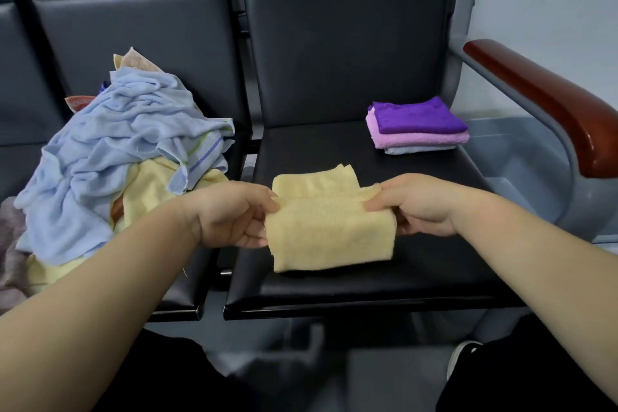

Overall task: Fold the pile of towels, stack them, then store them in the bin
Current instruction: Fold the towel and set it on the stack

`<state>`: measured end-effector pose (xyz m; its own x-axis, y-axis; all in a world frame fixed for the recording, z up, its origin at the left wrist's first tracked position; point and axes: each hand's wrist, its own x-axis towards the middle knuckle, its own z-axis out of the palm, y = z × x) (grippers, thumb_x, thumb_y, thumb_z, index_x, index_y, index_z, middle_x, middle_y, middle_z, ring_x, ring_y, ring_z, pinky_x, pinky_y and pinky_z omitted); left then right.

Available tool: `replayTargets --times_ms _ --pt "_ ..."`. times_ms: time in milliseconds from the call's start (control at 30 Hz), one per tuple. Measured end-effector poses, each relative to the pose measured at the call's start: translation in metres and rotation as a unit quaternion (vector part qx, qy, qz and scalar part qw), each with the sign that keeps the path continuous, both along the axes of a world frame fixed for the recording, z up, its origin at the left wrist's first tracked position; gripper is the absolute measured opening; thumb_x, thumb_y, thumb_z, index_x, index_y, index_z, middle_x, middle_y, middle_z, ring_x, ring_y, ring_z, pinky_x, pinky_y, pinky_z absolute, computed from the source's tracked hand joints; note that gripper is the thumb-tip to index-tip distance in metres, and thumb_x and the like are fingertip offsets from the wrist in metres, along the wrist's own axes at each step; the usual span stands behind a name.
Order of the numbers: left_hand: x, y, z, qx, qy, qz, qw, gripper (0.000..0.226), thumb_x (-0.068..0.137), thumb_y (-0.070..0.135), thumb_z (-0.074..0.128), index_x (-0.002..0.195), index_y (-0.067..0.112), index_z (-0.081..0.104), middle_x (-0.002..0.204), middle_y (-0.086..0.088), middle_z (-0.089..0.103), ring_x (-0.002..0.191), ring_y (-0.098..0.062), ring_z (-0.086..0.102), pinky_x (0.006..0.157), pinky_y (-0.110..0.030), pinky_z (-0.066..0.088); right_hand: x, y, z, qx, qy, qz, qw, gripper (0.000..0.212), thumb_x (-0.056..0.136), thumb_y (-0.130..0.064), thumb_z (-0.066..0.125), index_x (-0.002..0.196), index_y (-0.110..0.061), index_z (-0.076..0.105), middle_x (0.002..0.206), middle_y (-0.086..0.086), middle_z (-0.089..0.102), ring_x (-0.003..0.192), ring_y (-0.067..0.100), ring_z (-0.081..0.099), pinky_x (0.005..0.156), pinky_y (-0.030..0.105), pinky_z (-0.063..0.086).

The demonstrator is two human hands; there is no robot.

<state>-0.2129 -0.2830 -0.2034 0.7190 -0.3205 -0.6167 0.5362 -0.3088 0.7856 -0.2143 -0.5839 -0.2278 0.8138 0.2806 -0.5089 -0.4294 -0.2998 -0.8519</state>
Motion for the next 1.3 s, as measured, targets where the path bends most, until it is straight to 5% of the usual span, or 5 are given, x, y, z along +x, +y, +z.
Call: replayTargets --times_ms 200,433,667,967,1300 --pt "0.020 -0.010 -0.016 0.041 -0.115 0.127 0.984 0.009 0.097 0.007 0.058 0.094 0.015 0.061 0.088 -0.009 0.068 0.079 -0.023 0.068 0.080 -0.039 0.058 0.023 0.005 -0.004 0.024 -0.014 -0.077 0.997 0.009 0.093 -0.009 0.068 0.096 -0.016 0.073 0.107 0.006 0.071 0.096 0.019 0.068 0.075 0.033 0.055" --pt "0.052 -0.019 -0.038 0.153 -0.247 0.187 0.938 0.013 0.091 0.012 0.063 0.103 0.015 0.058 0.097 -0.011 0.066 0.085 -0.028 0.068 0.083 -0.051 0.063 0.058 0.020 -0.020 -0.111 -0.144 -0.131 0.975 0.039 0.093 -0.013 0.069 0.131 -0.023 0.063 0.119 -0.004 0.063 0.113 0.019 0.063 0.100 0.044 0.057" --pt "0.079 -0.023 -0.068 0.270 -0.310 0.163 0.897 0.011 0.094 0.016 0.056 0.102 0.022 0.051 0.091 0.001 0.064 0.079 -0.016 0.061 0.062 -0.029 0.046 0.085 0.029 -0.044 -0.200 -0.201 -0.137 0.949 0.025 0.093 -0.018 0.069 0.114 -0.029 0.064 0.109 -0.008 0.065 0.096 0.008 0.061 0.069 0.027 0.046" --pt "0.083 -0.031 -0.089 0.448 -0.392 0.044 0.803 0.006 0.102 0.017 0.042 0.100 0.014 0.036 0.080 -0.004 0.058 0.065 -0.023 0.057 0.052 -0.034 0.037 0.093 0.035 -0.061 -0.295 -0.227 -0.113 0.921 0.021 0.091 -0.030 0.072 0.107 -0.029 0.059 0.097 -0.009 0.066 0.089 0.011 0.064 0.079 0.037 0.056" --pt "0.065 -0.029 -0.082 0.517 -0.194 -0.036 0.833 0.054 0.102 0.053 0.037 0.129 0.008 0.049 0.129 -0.013 0.054 0.103 -0.028 0.057 0.087 -0.040 0.047 0.077 0.045 -0.038 -0.452 -0.093 0.048 0.886 0.042 0.094 -0.058 0.052 0.090 -0.017 0.058 0.088 0.001 0.063 0.073 0.017 0.060 0.059 0.030 0.042"
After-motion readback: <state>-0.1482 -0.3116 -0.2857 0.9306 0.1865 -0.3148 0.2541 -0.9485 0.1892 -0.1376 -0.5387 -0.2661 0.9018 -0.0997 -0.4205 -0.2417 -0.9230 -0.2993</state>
